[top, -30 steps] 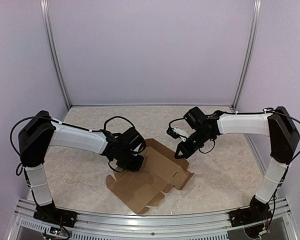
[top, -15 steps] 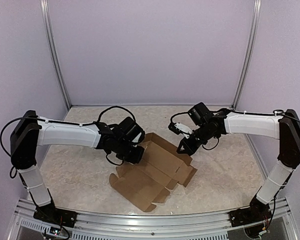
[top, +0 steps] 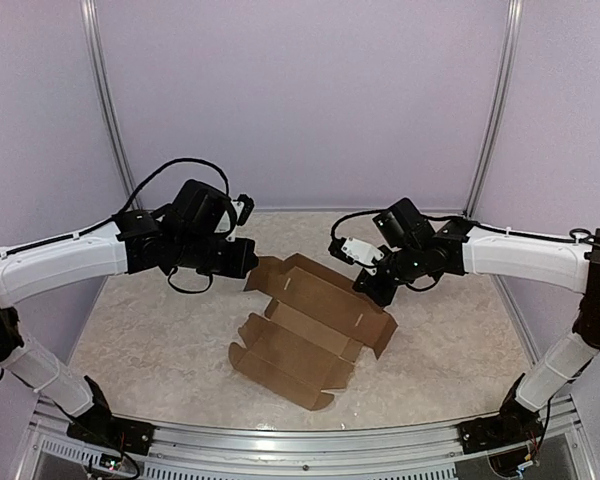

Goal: Fold the paper box

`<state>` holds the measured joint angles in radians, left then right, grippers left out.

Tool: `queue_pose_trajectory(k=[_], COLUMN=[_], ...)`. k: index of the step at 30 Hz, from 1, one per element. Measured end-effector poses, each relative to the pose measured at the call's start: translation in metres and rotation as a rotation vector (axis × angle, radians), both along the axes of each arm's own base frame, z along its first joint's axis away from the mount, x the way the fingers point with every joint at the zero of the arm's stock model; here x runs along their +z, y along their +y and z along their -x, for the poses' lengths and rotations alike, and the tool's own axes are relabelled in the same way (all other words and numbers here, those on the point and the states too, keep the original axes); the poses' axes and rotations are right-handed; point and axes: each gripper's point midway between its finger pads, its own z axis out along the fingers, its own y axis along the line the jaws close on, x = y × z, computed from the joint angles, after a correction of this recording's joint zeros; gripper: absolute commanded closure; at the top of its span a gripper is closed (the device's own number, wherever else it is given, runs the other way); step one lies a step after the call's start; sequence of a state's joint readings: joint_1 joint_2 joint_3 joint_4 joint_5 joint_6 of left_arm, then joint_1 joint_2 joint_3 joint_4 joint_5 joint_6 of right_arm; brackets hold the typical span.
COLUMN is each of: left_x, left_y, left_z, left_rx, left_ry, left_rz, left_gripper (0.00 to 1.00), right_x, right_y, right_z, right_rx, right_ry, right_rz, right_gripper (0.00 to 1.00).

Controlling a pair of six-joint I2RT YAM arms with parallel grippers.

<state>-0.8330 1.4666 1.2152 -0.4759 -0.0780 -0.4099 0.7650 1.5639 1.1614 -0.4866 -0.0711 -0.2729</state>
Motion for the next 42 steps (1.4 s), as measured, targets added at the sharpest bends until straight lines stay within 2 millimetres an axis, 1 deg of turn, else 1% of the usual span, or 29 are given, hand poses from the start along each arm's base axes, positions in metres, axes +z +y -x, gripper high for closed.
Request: queue_pose_trajectory(k=[2, 5, 10, 12, 14, 17, 18, 20, 23, 26, 28, 29, 31, 34, 37, 39, 42], left_x=[0.008, 0.016, 0.025, 0.025, 0.023, 0.010, 0.003, -0.011, -0.023, -0.030, -0.041, -0.049, -0.068, -0.095, -0.113, -0.119, -0.116], left_y=[0.013, 0.034, 0.063, 0.073, 0.082, 0.094, 0.097, 0.101, 0.101, 0.091, 0.084, 0.082, 0.076, 0.069, 0.065, 0.062, 0.058], left_z=[-0.003, -0.005, -0.005, -0.006, -0.008, -0.010, -0.010, -0.010, -0.010, -0.014, -0.018, -0.019, -0.020, -0.023, -0.025, -0.026, -0.029], left_rx=[0.030, 0.080, 0.150, 0.173, 0.196, 0.227, 0.236, 0.244, 0.239, 0.210, 0.194, 0.185, 0.168, 0.150, 0.144, 0.137, 0.130], left_ry=[-0.022, -0.052, -0.100, -0.113, -0.122, -0.119, -0.112, -0.091, -0.075, -0.071, -0.058, -0.046, -0.008, 0.047, 0.088, 0.104, 0.103], left_rz=[0.011, 0.022, 0.051, 0.067, 0.079, 0.095, 0.098, 0.097, 0.104, 0.128, 0.137, 0.132, 0.119, 0.088, 0.063, 0.058, 0.066], left_gripper=[1.00, 1.00, 1.00, 0.99, 0.98, 0.95, 0.93, 0.84, 0.69, 0.49, 0.37, 0.33, 0.31, 0.31, 0.32, 0.34, 0.37], right_x=[0.006, 0.010, 0.020, 0.023, 0.025, 0.027, 0.027, 0.031, 0.037, 0.036, 0.033, 0.032, 0.029, 0.027, 0.027, 0.025, 0.022], right_y=[0.003, 0.006, 0.011, 0.012, 0.012, 0.014, 0.014, 0.015, 0.018, 0.019, 0.019, 0.019, 0.019, 0.018, 0.020, 0.019, 0.018], right_z=[0.001, 0.005, 0.006, 0.006, 0.009, 0.012, 0.012, 0.010, 0.006, 0.004, 0.003, 0.002, 0.003, 0.003, 0.004, 0.005, 0.005], right_rx=[0.030, 0.074, 0.128, 0.152, 0.193, 0.248, 0.258, 0.275, 0.286, 0.297, 0.301, 0.303, 0.308, 0.312, 0.315, 0.315, 0.313], right_ry=[-0.064, -0.146, -0.283, -0.343, -0.405, -0.476, -0.496, -0.546, -0.628, -0.674, -0.691, -0.696, -0.699, -0.698, -0.699, -0.695, -0.689], right_rz=[0.017, 0.053, 0.104, 0.123, 0.146, 0.175, 0.185, 0.204, 0.231, 0.258, 0.272, 0.274, 0.277, 0.279, 0.269, 0.268, 0.269], right_gripper=[1.00, 1.00, 1.00, 1.00, 1.00, 1.00, 1.00, 1.00, 1.00, 1.00, 1.00, 1.00, 1.00, 1.00, 1.00, 1.00, 1.00])
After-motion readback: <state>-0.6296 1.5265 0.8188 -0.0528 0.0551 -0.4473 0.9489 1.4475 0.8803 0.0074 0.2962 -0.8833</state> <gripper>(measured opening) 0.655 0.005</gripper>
